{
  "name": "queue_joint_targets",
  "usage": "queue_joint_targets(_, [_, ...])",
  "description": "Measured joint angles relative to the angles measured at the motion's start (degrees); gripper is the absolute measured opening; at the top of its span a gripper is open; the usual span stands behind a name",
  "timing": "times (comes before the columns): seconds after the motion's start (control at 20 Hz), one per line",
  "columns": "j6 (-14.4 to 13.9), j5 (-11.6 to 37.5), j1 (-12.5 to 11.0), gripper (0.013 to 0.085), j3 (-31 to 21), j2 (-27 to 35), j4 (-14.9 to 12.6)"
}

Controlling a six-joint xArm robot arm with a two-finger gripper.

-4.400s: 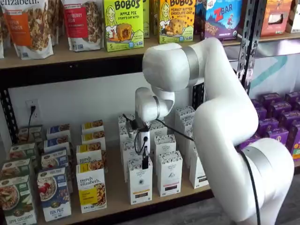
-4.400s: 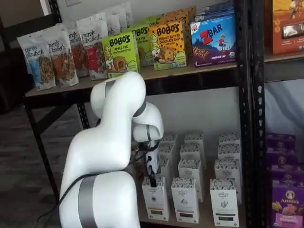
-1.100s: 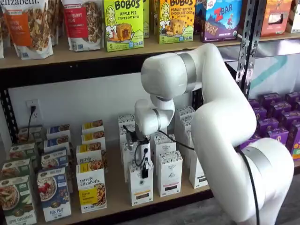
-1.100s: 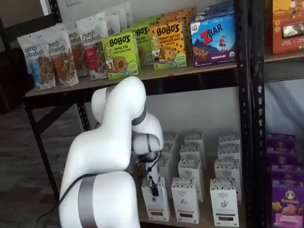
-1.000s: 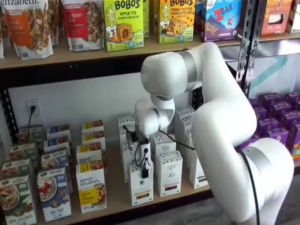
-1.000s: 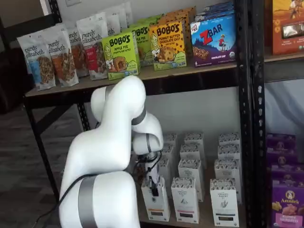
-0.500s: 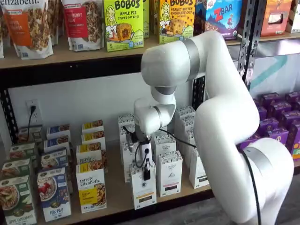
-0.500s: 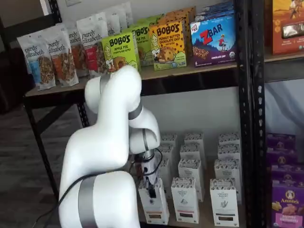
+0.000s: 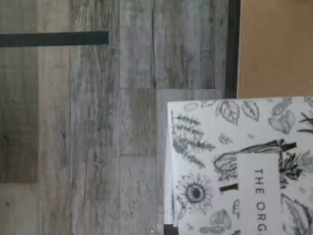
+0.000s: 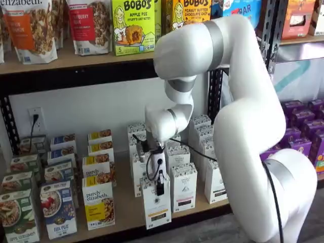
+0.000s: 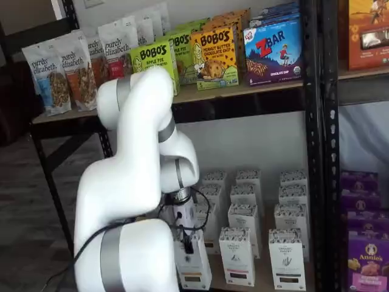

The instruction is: Pick up the white box with a yellow strip in the middle, on the bottom shelf, the fourth box from the left

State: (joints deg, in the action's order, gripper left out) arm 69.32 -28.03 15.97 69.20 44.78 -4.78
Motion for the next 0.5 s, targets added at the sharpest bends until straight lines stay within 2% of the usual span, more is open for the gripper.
queue_joint_targets(0.25, [-2.60, 2.70, 0.49, 0.0450, -5.93, -4.68, -2.32])
queue_joint_targets(0.5, [-2.64, 0.53, 1.13, 0.0450, -8.78, -8.71, -1.68])
